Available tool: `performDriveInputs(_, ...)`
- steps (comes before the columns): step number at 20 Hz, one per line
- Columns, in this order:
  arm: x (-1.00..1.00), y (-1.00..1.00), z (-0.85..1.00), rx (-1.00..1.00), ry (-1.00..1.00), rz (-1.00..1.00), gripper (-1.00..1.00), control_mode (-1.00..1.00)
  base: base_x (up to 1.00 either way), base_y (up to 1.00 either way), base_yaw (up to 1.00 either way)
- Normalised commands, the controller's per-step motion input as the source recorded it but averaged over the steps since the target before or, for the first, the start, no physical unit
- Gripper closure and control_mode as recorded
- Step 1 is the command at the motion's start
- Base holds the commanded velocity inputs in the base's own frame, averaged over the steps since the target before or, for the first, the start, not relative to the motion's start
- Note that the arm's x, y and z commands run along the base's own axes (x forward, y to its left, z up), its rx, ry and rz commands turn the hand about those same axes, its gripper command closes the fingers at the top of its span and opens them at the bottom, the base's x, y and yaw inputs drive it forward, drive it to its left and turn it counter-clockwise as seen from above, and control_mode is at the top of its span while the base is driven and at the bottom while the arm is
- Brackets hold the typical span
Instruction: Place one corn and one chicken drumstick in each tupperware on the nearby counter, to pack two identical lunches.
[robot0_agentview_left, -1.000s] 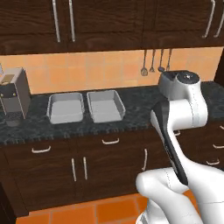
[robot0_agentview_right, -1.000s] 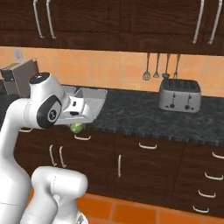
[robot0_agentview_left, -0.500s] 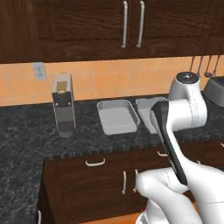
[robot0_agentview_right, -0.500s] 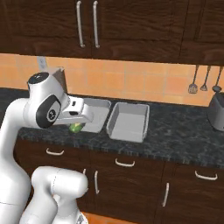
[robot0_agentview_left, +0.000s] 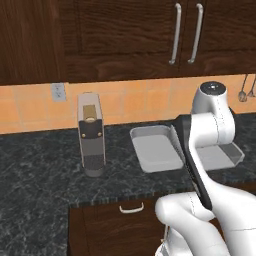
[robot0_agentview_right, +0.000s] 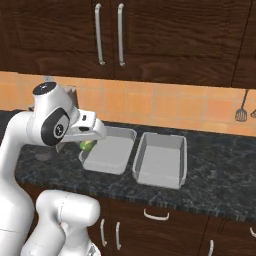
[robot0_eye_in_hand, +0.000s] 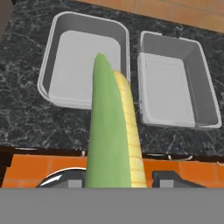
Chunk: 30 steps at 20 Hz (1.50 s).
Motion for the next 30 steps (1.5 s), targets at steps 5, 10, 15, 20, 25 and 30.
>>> performDriveInputs(5, 0.08, 0.03, -0.04, 0.0, -0.02, 0.0, 1.0, -1.0, 0.27, 0.27, 0.0)
performDriveInputs(10, 0.54, 0.2, -0.25, 0.0, -0.07, 0.01, 1.0, -1.0, 0.0, 0.0, 0.0)
performDriveInputs(15, 0.8, 0.26, -0.67, -0.01, -0.13, 0.04, 1.0, -1.0, 0.0, 0.0, 0.0)
performDriveInputs(20, 0.76, 0.13, -0.39, 0.01, -0.02, 0.02, 1.0, -1.0, 0.0, 0.0, 0.0)
performDriveInputs(25, 0.95, 0.01, -0.21, 0.01, 0.1, 0.0, 1.0, -1.0, 0.0, 0.0, 0.0)
performDriveInputs(30, 0.84, 0.0, -0.74, 0.0, 0.02, 0.0, 1.0, -1.0, 0.0, 0.0, 0.0)
